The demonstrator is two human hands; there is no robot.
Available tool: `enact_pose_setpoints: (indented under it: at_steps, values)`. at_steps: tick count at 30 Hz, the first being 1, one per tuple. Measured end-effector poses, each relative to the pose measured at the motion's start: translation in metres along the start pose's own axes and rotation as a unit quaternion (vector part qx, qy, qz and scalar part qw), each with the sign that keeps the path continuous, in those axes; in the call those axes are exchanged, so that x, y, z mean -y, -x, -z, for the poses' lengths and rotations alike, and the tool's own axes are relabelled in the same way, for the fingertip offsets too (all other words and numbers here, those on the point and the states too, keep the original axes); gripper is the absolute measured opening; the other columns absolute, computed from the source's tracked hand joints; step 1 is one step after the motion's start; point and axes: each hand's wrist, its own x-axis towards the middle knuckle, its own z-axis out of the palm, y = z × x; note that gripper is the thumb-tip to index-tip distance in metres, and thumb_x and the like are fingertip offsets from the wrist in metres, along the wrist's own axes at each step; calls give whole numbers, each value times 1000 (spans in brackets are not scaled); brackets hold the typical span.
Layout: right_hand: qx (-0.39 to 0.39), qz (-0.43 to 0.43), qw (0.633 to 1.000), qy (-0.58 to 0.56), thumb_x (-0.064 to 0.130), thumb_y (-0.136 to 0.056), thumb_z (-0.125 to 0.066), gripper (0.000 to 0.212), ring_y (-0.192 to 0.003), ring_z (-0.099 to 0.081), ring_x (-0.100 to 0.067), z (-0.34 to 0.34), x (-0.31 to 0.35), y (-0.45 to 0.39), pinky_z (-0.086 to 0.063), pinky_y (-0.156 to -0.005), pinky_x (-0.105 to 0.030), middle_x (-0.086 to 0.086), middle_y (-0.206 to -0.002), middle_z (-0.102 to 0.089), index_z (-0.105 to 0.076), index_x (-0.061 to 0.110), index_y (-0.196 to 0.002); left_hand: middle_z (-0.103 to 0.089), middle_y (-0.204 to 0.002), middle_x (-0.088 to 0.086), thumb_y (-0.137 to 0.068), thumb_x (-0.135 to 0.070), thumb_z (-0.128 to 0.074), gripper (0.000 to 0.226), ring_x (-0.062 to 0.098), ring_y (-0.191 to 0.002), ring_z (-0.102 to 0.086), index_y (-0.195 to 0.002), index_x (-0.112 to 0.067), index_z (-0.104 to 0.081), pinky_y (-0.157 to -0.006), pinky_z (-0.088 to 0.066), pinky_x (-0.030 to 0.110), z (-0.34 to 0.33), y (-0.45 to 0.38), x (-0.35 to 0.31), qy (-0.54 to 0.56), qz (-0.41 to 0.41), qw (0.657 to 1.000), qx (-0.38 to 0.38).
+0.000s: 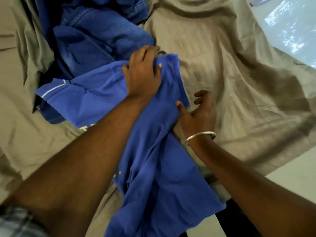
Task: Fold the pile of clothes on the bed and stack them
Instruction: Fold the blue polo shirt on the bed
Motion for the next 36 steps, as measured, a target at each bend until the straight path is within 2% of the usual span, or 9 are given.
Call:
enact_pose_setpoints:
  at_steps: [5,11,15,20,24,26,29,33,36]
  values:
    - [200,-132,970,33,40,-74,-77,29,-73,-63,-25,7,-19,73,-53,-76,-44,5,-73,-61,-51,27,-75,-64,-103,11,-94,-31,-53,25,35,-98,-58,-103,-11,-66,-81,-46,46,38,145,33,71,162,982,-63]
    - [306,-81,939,134,35,-78,-79,26,-81,-63,-16,11,-22,158,-52,-78,-35,9,-84,-63,-56,28,-89,-57,-120,9,-79,-67,-51,70,33,-112,-53,-126,-16,-54,-89,-46,47,93,359,45,57,344,925,154]
    - [342,-76,919,180,35,-80,-77,25,-80,-63,-15,7,-18,197,-51,-79,-32,10,-82,-61,-60,23,-94,-55,-124,6,-80,-41,-72,51,33,-109,-59,-121,-13,-60,-86,-50,40,109,410,54,129,427,855,265]
    - [342,-84,922,158,38,-80,-78,27,-74,-63,-10,19,-16,228,-47,-75,-22,7,-80,-63,-60,22,-94,-64,-113,0,-78,-34,-67,25,26,-111,-57,-100,-23,-60,-88,-44,42,134,423,38,36,335,896,287]
    - [340,-168,917,123,61,-68,-78,50,-80,-65,-11,34,-15,253,-51,-79,-24,3,-85,-71,-62,19,-91,-69,-103,2,-80,-29,-64,50,31,-87,-67,-127,-29,-46,-74,-49,37,162,434,-6,62,290,907,300]
    - [329,-203,915,111,71,-57,-76,64,-93,-67,-15,42,-15,267,-54,-86,-36,9,-96,-72,-61,26,-99,-64,-117,6,-86,-22,-62,60,33,-96,-66,-141,-23,-39,-74,-50,38,169,439,-30,129,298,887,329]
    - [259,-193,935,143,29,-79,-77,35,-100,-64,-27,60,-22,275,-50,-88,-40,-2,-103,-69,-61,18,-108,-61,-118,5,-87,-21,-63,41,26,-102,-62,-127,-16,-54,-81,-45,34,165,440,-60,213,297,855,368]
    - [175,-173,958,150,17,-94,-61,16,-97,-62,-30,95,-41,269,-43,-78,-32,-6,-97,-67,-66,10,-107,-70,-82,1,-89,-26,-66,6,14,-58,-64,-91,-20,-66,-60,-56,32,154,444,-72,417,416,701,402]
    - [164,-108,957,212,17,-98,-55,17,-88,-58,-31,113,-59,250,-27,-66,-27,-5,-86,-58,-62,2,-103,-72,-95,9,-97,-28,-57,18,26,-82,-66,-105,-16,-69,-80,-53,34,140,448,-66,311,431,793,297]
